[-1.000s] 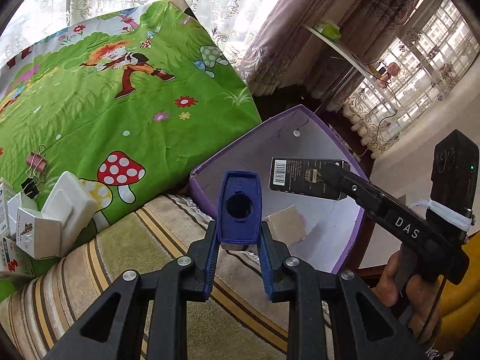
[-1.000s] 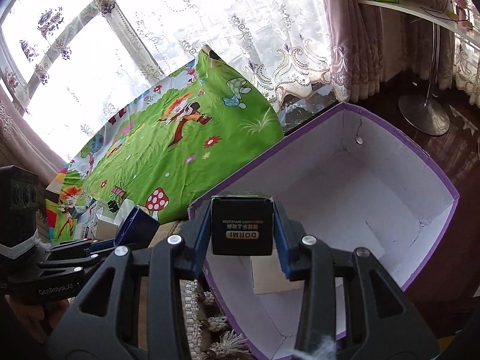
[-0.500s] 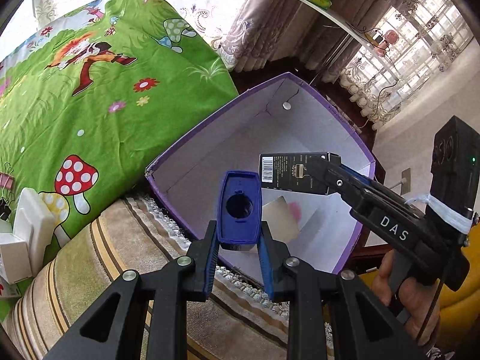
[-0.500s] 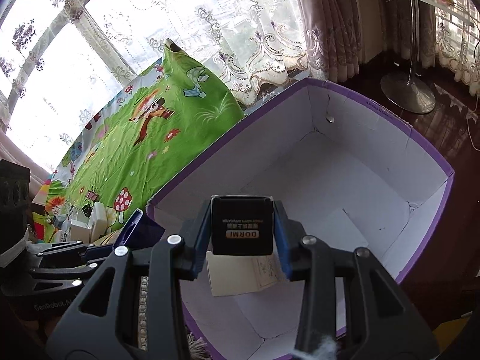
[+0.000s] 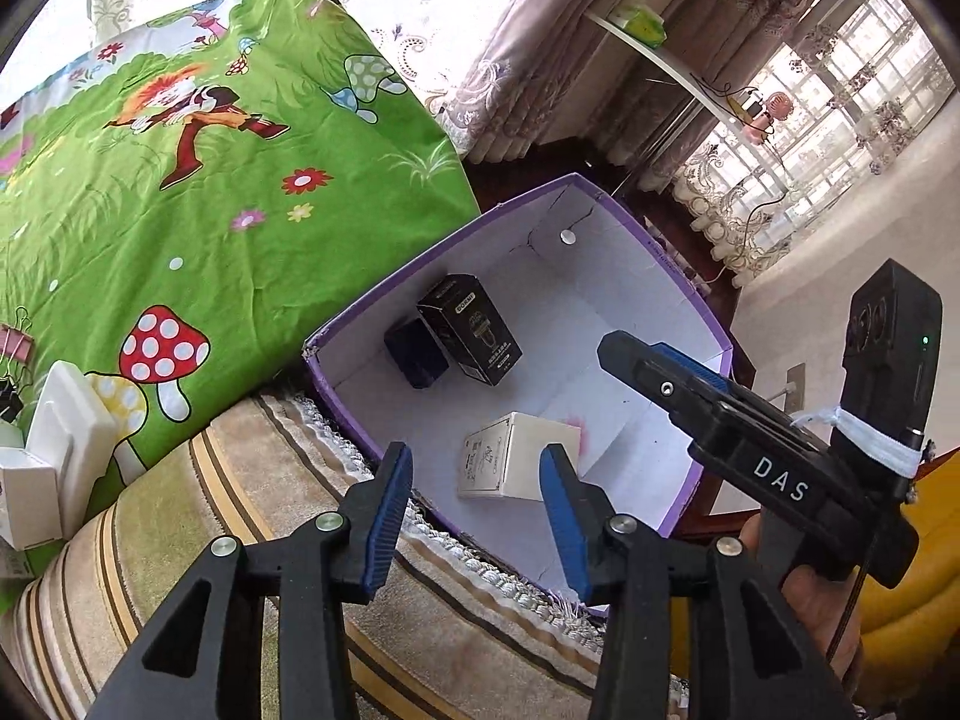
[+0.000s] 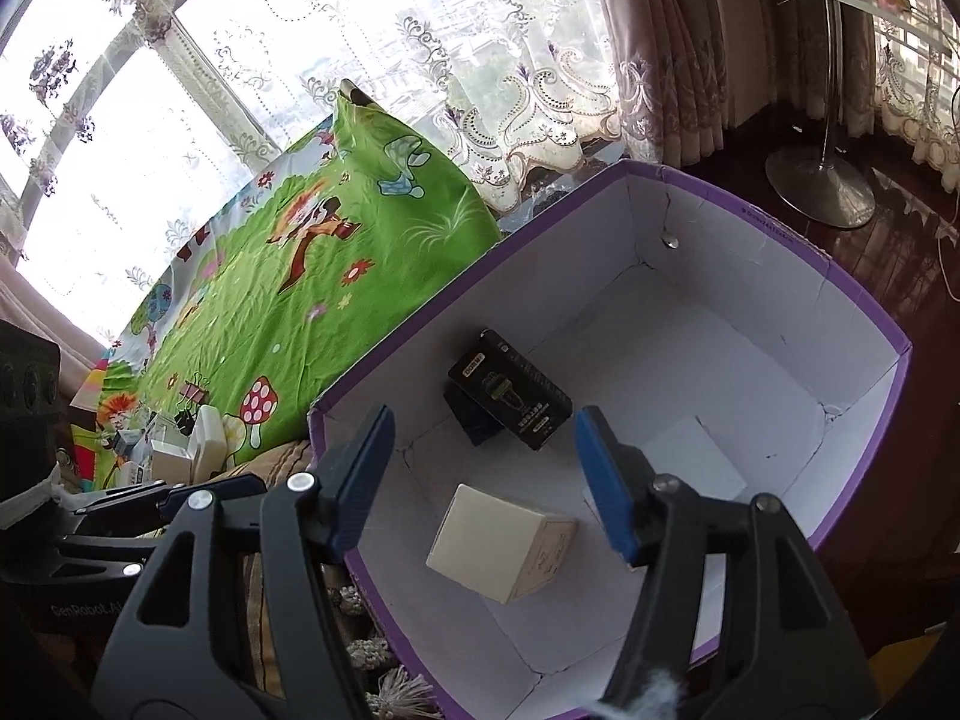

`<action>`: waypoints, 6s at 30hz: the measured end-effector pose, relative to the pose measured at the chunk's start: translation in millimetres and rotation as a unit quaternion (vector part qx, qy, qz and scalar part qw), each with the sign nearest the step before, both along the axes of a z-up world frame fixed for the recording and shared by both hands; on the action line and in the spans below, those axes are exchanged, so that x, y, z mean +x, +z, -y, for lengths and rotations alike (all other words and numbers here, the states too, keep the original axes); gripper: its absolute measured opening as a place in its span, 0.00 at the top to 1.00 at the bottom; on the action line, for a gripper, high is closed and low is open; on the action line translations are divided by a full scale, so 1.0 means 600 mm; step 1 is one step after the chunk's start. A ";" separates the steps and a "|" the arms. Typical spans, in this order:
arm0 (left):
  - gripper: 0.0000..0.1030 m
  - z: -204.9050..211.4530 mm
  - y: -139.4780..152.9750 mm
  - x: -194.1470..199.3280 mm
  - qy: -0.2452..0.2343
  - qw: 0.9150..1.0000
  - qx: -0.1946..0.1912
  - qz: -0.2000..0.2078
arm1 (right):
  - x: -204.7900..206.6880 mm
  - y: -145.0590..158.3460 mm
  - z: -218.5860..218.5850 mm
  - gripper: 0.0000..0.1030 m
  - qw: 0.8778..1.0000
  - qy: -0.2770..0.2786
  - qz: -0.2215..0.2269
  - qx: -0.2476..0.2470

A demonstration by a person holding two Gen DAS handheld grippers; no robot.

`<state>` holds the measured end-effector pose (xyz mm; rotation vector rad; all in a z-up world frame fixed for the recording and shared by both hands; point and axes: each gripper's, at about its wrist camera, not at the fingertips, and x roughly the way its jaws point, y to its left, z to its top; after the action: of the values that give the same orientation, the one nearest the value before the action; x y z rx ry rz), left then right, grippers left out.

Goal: Organize rigid objects
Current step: 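Move both empty grippers back over the box pile, then close the left gripper on the teal box and lift it, then close the right gripper on the JIYIN MUSIC saxophone box while the left holds the teal box, then carry both boxes into the storage box and open both grippers, then move both empty grippers back over the box pile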

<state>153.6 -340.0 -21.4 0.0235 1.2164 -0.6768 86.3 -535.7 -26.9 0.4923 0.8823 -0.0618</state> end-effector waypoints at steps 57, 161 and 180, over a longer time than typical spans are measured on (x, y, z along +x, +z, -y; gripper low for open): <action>0.44 -0.640 -0.023 0.197 0.444 0.891 0.096 -0.001 | 0.106 0.042 -0.571 0.19 0.862 0.425 -0.011 -0.278; 0.43 -0.094 -0.015 0.005 0.083 0.984 -0.136 -0.085 | -0.001 0.037 -0.055 0.47 0.991 0.098 -0.013 -0.090; 0.21 -0.220 0.170 -0.095 0.092 0.959 0.027 0.266 | -0.031 0.166 -0.148 0.09 0.969 0.100 0.111 -0.199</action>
<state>96.6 -207.8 80.6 0.1286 0.7062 -0.4346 67.9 -446.8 72.7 0.0312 0.6722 0.0010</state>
